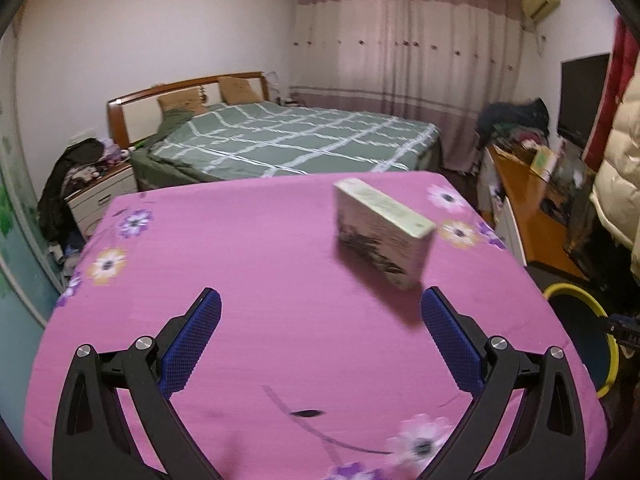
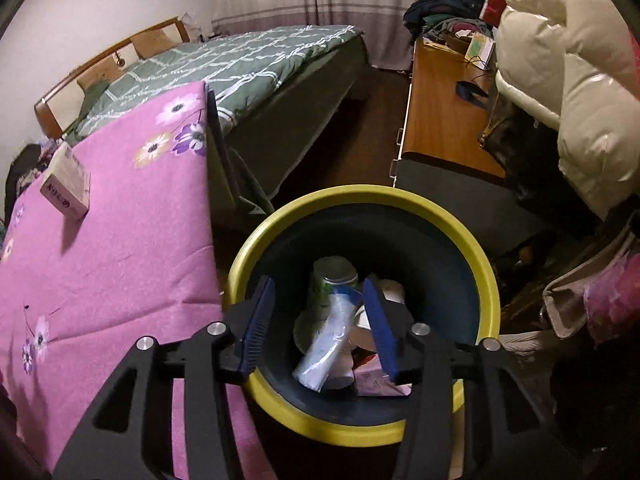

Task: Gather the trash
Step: 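Carry the blue-capped tube over the bin and open the right tool, then grasp the pale green printed box with the left tool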

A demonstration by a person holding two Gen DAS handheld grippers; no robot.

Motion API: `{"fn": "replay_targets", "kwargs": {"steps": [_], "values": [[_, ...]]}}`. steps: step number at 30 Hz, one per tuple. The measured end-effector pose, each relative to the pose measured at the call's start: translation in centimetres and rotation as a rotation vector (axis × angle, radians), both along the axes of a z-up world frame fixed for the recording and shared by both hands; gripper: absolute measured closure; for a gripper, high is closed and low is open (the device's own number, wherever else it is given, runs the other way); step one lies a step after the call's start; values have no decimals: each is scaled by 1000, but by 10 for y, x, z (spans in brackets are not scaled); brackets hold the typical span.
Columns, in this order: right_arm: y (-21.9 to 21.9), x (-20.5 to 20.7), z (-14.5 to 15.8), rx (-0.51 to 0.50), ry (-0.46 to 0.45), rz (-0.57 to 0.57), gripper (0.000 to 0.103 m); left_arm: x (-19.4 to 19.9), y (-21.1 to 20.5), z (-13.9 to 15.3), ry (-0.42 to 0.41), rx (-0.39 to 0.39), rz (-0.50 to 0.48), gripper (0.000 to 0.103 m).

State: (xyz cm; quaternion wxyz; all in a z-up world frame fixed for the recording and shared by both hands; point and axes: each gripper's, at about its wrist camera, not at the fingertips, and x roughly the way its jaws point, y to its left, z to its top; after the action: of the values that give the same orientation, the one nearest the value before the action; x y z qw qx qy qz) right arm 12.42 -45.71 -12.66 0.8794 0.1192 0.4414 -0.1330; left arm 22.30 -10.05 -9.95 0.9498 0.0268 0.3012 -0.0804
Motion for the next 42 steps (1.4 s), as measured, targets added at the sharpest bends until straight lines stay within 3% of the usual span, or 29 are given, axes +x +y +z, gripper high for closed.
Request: {"fn": "replay_targets", "kwargs": {"steps": [11, 24, 31, 36, 42], "values": [[-15, -8, 0, 57, -42, -9, 54, 35, -67, -10, 83, -19, -30, 5], [-14, -9, -2, 103, -62, 13, 53, 114, -85, -26, 144, -37, 114, 5], [-17, -8, -6, 117, -57, 12, 53, 135, -87, -34, 169, -36, 121, 23], [-17, -8, -6, 118, -58, 11, 53, 138, -90, -39, 185, -25, 87, 49], [-17, -12, -5, 123, -69, 14, 53, 131, -94, -36, 160, 30, 58, 66]]}}
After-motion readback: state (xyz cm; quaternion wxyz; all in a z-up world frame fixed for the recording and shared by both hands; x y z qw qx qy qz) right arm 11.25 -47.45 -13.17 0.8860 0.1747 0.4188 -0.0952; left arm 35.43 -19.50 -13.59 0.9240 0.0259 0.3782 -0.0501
